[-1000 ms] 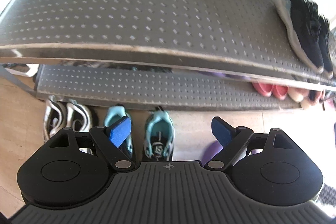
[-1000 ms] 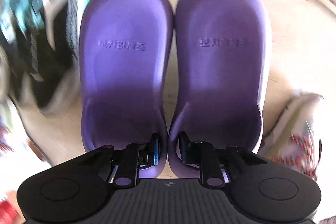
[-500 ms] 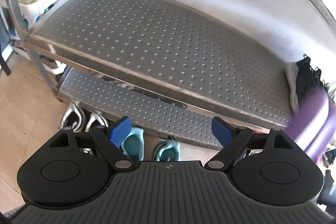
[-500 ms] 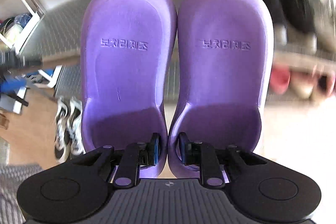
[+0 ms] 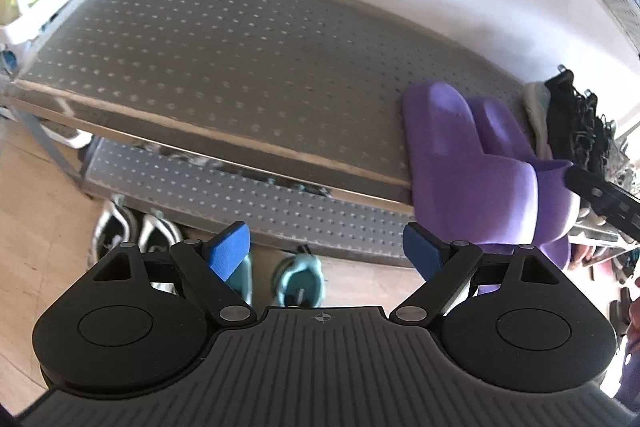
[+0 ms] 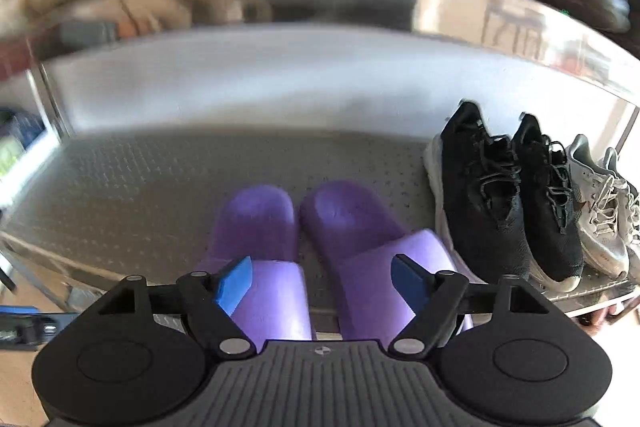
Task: Organize scattered shoes
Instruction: 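Set the purple slides on the shelf beside the black sneakers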
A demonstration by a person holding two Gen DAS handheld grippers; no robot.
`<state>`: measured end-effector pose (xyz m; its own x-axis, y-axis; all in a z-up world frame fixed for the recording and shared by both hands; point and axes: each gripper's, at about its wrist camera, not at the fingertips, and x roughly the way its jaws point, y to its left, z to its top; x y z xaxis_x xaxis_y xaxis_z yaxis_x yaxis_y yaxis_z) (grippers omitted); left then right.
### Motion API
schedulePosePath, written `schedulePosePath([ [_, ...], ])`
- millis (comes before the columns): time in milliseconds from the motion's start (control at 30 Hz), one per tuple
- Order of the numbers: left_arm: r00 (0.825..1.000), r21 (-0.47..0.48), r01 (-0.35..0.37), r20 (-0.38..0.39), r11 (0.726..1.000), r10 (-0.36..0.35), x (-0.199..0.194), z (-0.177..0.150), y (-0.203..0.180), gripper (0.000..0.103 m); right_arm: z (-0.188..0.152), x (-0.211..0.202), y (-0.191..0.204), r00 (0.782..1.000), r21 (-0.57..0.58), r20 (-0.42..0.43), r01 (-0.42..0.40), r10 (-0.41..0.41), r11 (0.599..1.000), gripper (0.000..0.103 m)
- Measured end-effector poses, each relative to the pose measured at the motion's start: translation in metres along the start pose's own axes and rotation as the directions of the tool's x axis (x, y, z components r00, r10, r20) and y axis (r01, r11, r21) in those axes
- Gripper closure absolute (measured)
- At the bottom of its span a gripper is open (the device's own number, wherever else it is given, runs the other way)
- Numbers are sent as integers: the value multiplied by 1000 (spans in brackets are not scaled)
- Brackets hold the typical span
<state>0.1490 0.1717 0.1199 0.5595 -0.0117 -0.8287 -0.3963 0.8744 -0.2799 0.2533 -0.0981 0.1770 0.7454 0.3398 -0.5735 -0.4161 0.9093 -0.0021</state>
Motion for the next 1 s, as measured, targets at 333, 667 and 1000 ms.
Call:
schedulePosePath([
  [333,998,80,-44,-46,996,47,26,-7,-32,15,-28,14,-29,982,-71,-143,-132,121,989,11],
  [667,996,114,-60,-55,992,66,39,-9,-48,15,-45,38,-19,957,-159,-214,-230,194,960,11],
  [1000,996,86,-72,-46,994,76,35,-7,-33,15,-41,48,10,959,-173,-184,-245,213,954,30],
])
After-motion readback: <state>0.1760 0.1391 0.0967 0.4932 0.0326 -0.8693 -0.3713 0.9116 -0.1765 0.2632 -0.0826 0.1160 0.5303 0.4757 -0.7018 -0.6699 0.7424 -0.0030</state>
